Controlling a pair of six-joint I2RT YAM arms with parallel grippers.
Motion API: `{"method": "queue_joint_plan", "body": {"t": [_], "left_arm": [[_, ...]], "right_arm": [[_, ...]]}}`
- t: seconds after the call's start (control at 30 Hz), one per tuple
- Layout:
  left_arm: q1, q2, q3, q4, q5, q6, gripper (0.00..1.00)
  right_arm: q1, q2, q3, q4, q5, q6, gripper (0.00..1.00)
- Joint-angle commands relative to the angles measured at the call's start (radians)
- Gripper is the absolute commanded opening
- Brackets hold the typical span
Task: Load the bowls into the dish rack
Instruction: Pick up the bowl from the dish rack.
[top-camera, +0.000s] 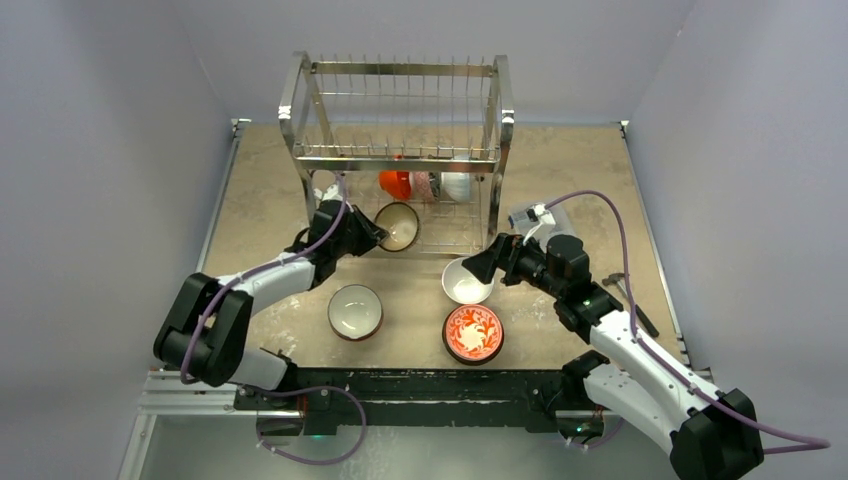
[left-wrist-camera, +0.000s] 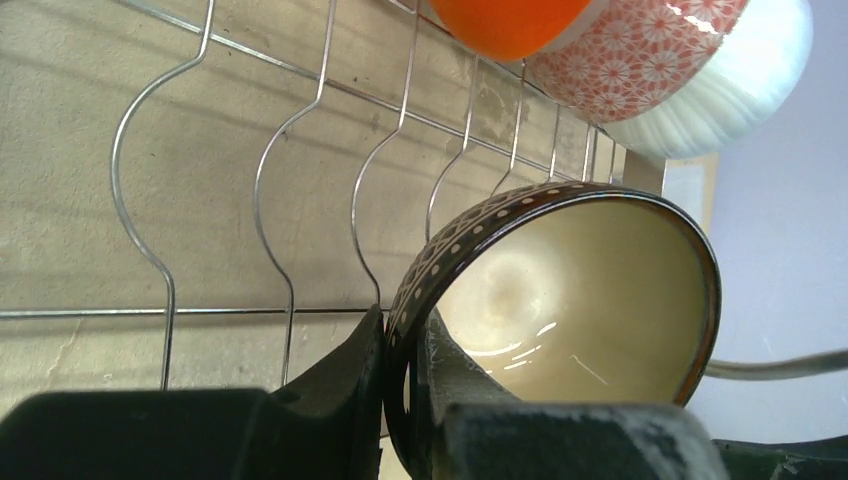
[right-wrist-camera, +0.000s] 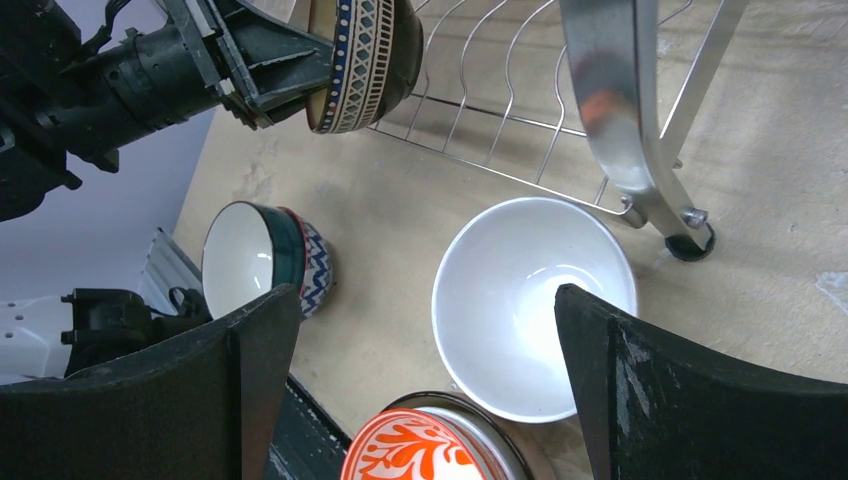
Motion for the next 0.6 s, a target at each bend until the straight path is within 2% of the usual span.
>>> {"method": "queue_joint_plan", "body": {"t": [0.0,0.2,0.37,0.57], "left_arm": [[-0.042,-0.135,0.009,0.034,-0.036,0.084,0.0],[-0.221,-0.218,0.035,-0.102,-0.226,0.146,0.0],[-0.301,-0.251,0.02,-0.125,-0.293,0.147,0.0],[-0.414,-0.217,0.054,-0.144,-0.367,0.164,0.0]], "right_arm": [[0.004,-0.004,0.022,0.049,-0.047,-0.002,0.99],[0.004,0.008,0.011,0.099,-0.107,-0.008,0.99],[0.004,0.035,0.014,0.142,-0.137,-0.02,0.99],[0.005,0.088,-0.004,0.206,-0.195,-0.002,0.99]]}}
